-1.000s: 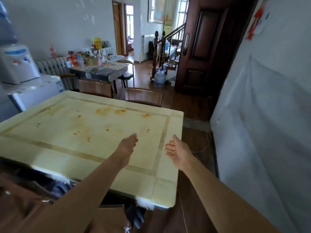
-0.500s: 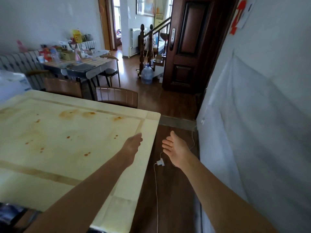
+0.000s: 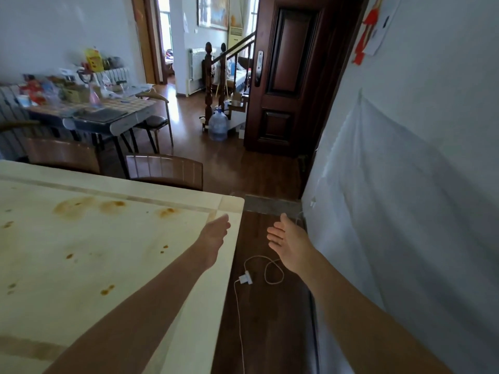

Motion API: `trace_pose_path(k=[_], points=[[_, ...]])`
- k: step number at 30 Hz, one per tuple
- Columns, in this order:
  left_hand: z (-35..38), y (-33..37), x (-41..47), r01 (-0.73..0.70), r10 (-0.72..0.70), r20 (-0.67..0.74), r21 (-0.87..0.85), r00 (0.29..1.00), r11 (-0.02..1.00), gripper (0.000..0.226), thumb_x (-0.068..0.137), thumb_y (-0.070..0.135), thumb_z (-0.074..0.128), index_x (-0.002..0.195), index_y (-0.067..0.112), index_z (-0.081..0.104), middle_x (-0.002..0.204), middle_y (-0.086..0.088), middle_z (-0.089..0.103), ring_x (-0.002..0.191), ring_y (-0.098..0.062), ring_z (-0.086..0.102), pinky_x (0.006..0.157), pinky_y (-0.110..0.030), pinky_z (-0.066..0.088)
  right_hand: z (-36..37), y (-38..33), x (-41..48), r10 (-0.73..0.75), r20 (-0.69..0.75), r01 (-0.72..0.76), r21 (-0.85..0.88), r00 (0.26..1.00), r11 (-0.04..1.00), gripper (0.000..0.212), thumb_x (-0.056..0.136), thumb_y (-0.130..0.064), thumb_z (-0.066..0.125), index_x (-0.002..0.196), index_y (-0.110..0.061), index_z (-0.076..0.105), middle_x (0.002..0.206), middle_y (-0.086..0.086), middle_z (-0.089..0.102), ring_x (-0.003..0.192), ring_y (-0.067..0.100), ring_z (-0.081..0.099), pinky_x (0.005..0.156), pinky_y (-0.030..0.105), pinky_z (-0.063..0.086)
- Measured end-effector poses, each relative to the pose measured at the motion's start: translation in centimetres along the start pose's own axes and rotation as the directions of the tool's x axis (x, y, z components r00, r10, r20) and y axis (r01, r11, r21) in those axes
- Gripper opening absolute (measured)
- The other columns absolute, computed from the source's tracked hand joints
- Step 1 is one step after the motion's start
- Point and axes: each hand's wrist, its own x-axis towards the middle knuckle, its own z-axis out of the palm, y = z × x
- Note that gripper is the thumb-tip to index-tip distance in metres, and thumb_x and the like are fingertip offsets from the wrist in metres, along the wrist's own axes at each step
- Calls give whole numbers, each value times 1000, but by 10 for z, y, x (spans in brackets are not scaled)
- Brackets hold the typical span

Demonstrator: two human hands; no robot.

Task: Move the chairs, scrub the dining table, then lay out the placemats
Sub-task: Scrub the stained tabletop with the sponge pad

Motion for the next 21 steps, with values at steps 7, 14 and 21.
trace_pose_path(k=[7,14,21], points=[[3,17,42,7,-7,19,-39,1000,999,44,97,32,49,133,6,47,134,-7,51,128,-24,44,113,-37,26,13,-16,40,14,-21,-14,-21,1000,1000,56,100,-36,40,144,-2,33,145,17,41,135,30,39,115,42,29],[23,24,103,11,-10,9,-47,1000,999,39,96,34,49,126,10,51,126,-2,54,120,-19,48,108,-34,29,12,-40,103,29,-4,-29,-67,1000,997,56,101,-36,38,145,-2,30,146,17,39,136,30,37,115,41,28],[103,40,198,5,-6,-9,-47,1000,999,24,99,29,44,96,12,61,99,-1,62,99,-16,57,78,-13,46,-34,-91,216,20,51,-16,-84,999,996,56,101,-36,37,144,-2,30,146,17,39,135,28,38,114,39,29]])
